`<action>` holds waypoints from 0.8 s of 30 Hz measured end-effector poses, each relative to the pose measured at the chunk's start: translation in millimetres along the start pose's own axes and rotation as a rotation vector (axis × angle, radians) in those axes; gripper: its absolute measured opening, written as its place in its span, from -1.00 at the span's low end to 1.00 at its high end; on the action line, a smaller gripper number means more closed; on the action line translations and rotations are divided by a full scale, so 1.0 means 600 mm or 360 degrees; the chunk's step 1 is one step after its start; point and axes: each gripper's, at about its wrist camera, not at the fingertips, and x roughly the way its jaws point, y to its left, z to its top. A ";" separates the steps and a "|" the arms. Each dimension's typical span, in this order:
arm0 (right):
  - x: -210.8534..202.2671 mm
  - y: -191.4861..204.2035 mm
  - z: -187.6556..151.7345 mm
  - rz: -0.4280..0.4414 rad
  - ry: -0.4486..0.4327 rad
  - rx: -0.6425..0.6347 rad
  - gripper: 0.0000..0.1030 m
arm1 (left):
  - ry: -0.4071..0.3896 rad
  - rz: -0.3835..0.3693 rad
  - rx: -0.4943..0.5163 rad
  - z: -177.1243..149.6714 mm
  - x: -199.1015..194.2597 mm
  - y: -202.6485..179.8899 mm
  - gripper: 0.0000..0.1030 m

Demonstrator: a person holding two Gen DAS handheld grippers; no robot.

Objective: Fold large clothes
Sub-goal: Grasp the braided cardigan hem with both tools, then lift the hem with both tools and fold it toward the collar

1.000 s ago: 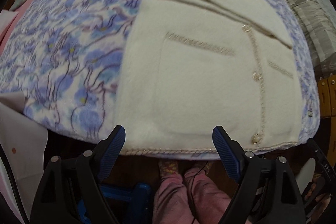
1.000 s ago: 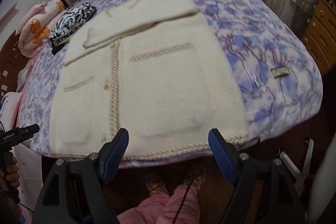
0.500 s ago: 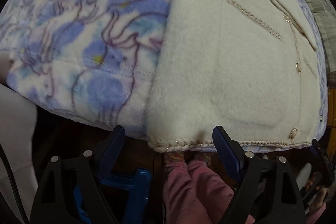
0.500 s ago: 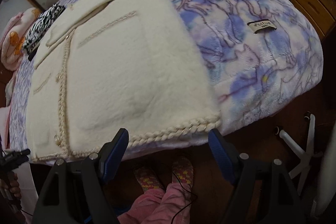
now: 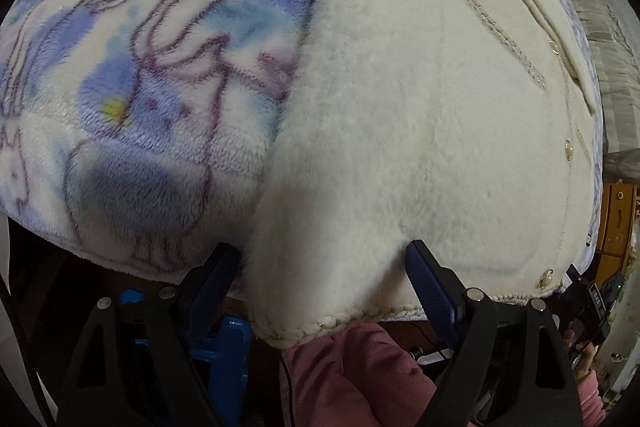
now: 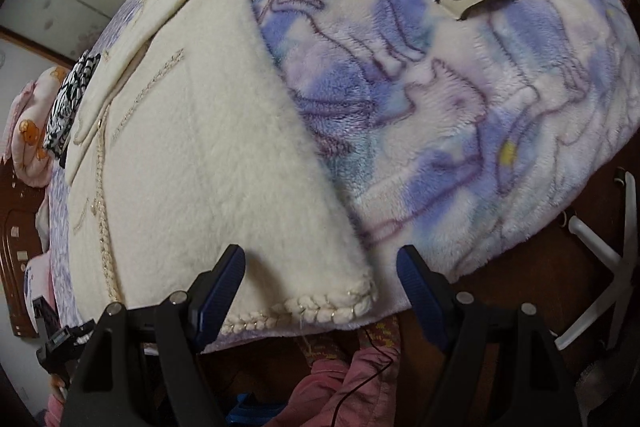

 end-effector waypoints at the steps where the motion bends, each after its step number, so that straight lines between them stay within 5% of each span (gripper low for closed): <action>1: 0.006 0.002 0.002 0.0002 0.0016 -0.0023 0.52 | -0.0001 0.0010 -0.0006 0.000 0.000 -0.002 0.63; 5: 0.004 0.012 0.003 0.0002 0.0035 -0.0069 0.39 | -0.0043 0.0054 -0.0042 -0.002 -0.002 -0.022 0.55; 10: -0.001 0.037 -0.001 -0.0041 0.0040 -0.0164 -0.45 | -0.0133 0.0111 -0.0166 -0.019 -0.012 -0.051 0.16; 12: -0.003 0.039 -0.003 -0.0056 0.0042 -0.0164 -0.59 | -0.0160 0.0142 -0.0230 -0.023 -0.017 -0.059 -0.09; 17: -0.012 0.028 0.005 -0.0007 0.0061 -0.0070 -0.69 | -0.0164 0.0083 -0.0411 -0.027 -0.028 -0.059 -0.74; 24: -0.038 0.059 0.010 0.0101 0.0112 -0.0016 -0.74 | -0.0113 0.0071 -0.0367 -0.018 -0.070 -0.083 -0.82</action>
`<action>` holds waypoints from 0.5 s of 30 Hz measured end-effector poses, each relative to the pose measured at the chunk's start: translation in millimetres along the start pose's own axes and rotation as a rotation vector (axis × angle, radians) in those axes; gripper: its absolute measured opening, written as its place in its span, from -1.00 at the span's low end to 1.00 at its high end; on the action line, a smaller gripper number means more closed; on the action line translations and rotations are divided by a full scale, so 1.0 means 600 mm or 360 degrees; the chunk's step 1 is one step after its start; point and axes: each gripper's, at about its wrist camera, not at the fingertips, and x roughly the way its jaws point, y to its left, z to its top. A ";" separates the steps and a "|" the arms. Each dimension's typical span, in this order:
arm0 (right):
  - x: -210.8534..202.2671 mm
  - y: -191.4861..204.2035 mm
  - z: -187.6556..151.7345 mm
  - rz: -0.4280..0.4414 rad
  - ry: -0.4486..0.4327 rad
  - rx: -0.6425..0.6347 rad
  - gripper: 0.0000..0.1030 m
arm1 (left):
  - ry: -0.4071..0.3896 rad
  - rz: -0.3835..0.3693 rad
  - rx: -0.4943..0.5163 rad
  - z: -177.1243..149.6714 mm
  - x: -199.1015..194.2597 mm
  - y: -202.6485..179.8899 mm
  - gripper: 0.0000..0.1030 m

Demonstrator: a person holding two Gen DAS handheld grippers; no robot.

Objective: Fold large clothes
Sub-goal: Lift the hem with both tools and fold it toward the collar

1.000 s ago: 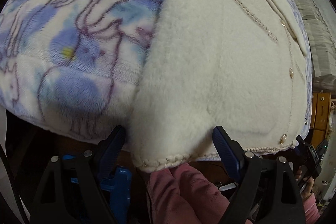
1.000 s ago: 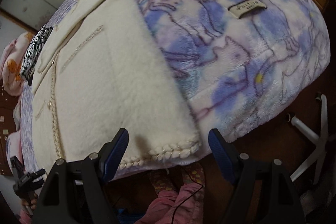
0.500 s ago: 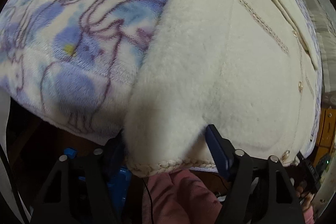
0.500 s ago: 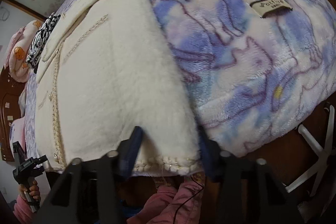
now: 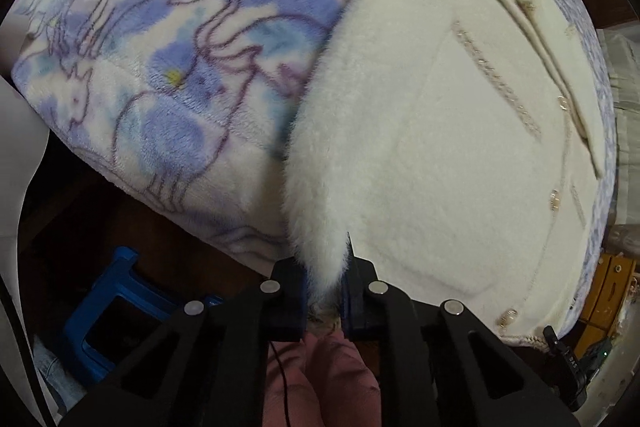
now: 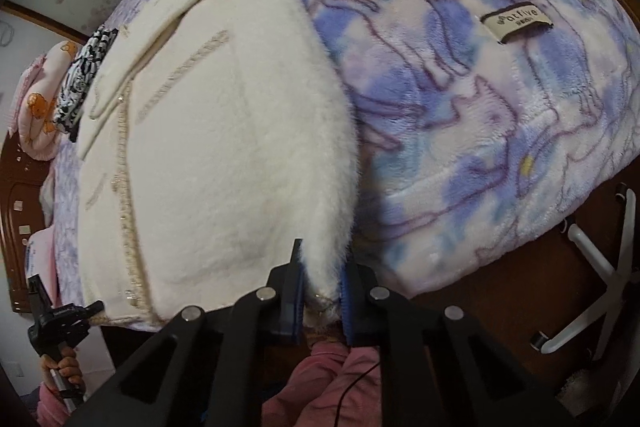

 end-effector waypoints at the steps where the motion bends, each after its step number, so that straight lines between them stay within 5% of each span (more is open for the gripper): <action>1: -0.005 0.008 0.002 0.0031 0.0007 0.0019 -0.74 | 0.0011 -0.0031 0.0004 0.000 -0.011 -0.008 -0.82; 11: -0.128 0.113 0.047 0.0328 -0.0104 0.0199 -0.76 | 0.0070 -0.0488 -0.0119 0.046 -0.171 -0.082 -0.85; 15: -0.180 0.168 0.082 0.0408 -0.0181 0.0137 -0.76 | -0.0002 -0.0595 -0.0105 0.075 -0.240 -0.107 -0.86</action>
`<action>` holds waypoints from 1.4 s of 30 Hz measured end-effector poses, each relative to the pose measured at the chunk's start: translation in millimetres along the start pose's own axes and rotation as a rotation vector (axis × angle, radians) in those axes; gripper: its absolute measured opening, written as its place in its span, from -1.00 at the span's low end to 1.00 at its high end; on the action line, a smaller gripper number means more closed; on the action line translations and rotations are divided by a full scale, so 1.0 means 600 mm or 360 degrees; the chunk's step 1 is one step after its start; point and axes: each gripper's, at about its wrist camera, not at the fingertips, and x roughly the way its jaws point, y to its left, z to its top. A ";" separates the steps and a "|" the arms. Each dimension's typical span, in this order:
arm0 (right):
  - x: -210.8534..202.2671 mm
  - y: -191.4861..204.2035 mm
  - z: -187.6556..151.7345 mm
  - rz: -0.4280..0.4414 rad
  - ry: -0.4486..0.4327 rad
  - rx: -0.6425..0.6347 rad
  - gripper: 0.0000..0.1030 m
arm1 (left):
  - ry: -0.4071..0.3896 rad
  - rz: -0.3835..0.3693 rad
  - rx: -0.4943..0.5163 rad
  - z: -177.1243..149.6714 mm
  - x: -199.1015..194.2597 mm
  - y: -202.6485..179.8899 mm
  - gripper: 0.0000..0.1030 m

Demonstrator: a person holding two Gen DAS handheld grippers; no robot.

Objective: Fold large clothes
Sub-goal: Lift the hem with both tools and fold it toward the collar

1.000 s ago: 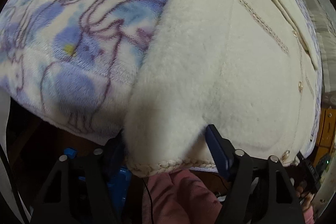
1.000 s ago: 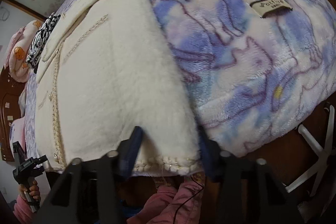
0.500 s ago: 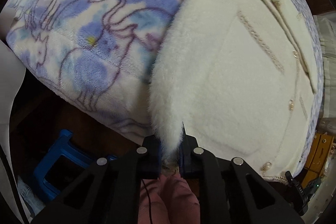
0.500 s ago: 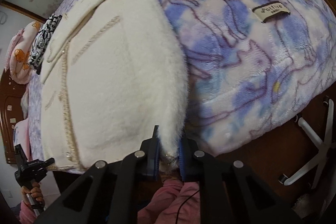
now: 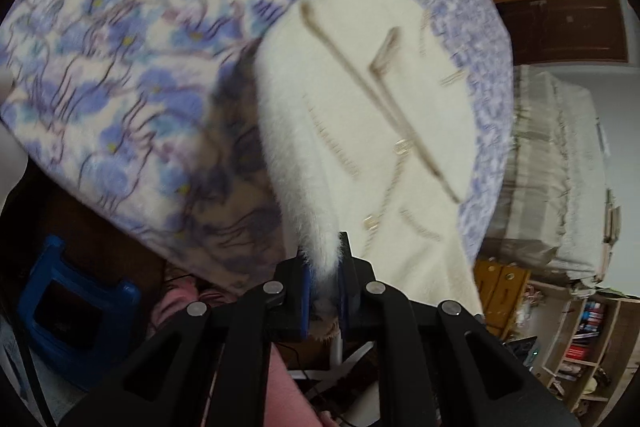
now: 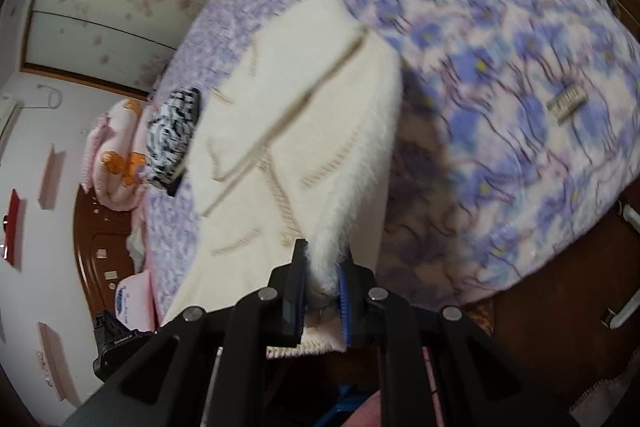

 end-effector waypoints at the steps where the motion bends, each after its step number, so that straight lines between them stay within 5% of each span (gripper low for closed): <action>1: -0.006 0.015 0.013 0.0012 -0.0016 -0.0018 -0.76 | -0.0014 -0.0033 0.0009 0.012 -0.011 -0.022 -0.86; 13: -0.034 0.095 0.230 0.0118 -0.0167 -0.0094 -0.77 | -0.0289 -0.0193 -0.0164 0.194 -0.084 -0.108 -0.86; 25: 0.074 0.142 0.501 0.0130 -0.0174 -0.0184 -0.78 | -0.0541 -0.0205 -0.0323 0.418 -0.028 -0.178 -0.86; 34: 0.291 0.115 0.634 -0.0028 -0.0073 -0.0168 -0.77 | -0.0344 0.0053 -0.0211 0.615 0.189 -0.224 -0.86; 42: 0.414 0.067 0.675 -0.0229 0.0018 -0.0056 -0.77 | -0.0199 0.0184 -0.0309 0.695 0.299 -0.181 -0.85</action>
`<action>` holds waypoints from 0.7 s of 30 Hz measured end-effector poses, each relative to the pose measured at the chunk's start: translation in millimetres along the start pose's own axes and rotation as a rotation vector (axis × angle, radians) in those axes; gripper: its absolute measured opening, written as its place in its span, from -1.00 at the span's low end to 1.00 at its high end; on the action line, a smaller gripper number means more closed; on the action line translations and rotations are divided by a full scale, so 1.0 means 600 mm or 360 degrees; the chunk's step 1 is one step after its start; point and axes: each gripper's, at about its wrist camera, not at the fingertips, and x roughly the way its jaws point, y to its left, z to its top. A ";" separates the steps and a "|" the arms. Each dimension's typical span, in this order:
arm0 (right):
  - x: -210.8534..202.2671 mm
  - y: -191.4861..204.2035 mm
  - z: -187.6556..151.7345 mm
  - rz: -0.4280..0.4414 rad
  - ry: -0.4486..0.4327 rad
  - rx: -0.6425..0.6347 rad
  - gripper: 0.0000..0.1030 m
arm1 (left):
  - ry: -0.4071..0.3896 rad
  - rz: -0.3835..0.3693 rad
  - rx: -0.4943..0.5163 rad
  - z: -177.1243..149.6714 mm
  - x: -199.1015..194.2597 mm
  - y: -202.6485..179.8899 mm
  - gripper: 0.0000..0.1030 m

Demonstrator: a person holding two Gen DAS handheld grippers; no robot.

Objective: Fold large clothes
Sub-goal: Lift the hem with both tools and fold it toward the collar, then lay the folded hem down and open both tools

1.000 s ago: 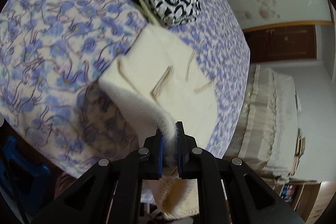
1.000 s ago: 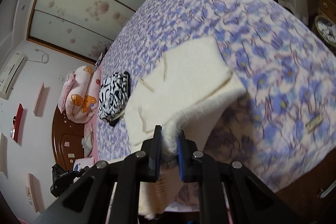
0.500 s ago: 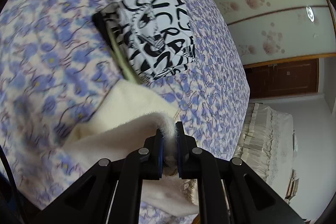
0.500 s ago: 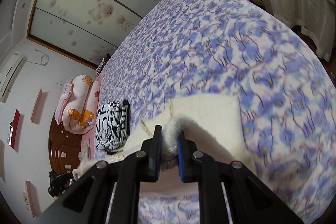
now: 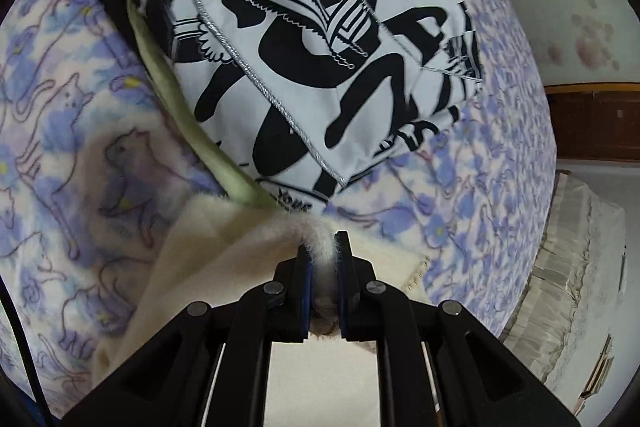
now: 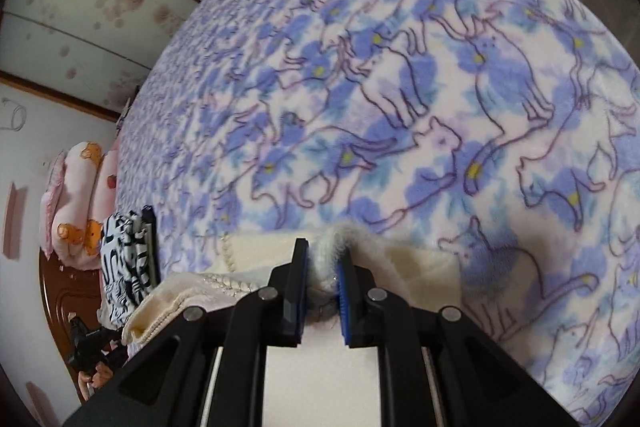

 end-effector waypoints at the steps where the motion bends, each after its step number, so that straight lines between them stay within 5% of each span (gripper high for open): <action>1: 0.009 -0.001 0.003 -0.0023 0.0013 -0.0003 -0.76 | 0.0007 0.0018 0.0018 0.004 0.010 -0.003 -0.84; 10: 0.040 0.017 0.006 -0.0194 0.0062 -0.0106 -0.67 | 0.0033 0.0177 0.0344 0.005 0.038 -0.050 -0.48; 13: 0.022 0.024 0.001 -0.0147 0.0043 -0.0139 -0.55 | 0.0011 0.0165 0.0443 -0.011 0.021 -0.062 0.00; 15: 0.001 0.033 -0.005 -0.0162 -0.0010 -0.0181 -0.32 | -0.0071 0.0210 0.0510 -0.026 -0.002 -0.070 0.80; 16: -0.015 0.039 -0.009 -0.0174 -0.0064 -0.0217 -0.09 | -0.0142 0.0218 0.0562 -0.036 -0.017 -0.075 0.81; 18: -0.042 0.049 -0.022 -0.0168 -0.0144 -0.0276 0.07 | -0.0238 0.0193 0.0665 -0.056 -0.048 -0.082 0.81; 21: -0.077 0.060 -0.057 -0.0125 -0.0212 -0.0343 0.07 | -0.0324 0.0135 0.0749 -0.090 -0.081 -0.077 0.81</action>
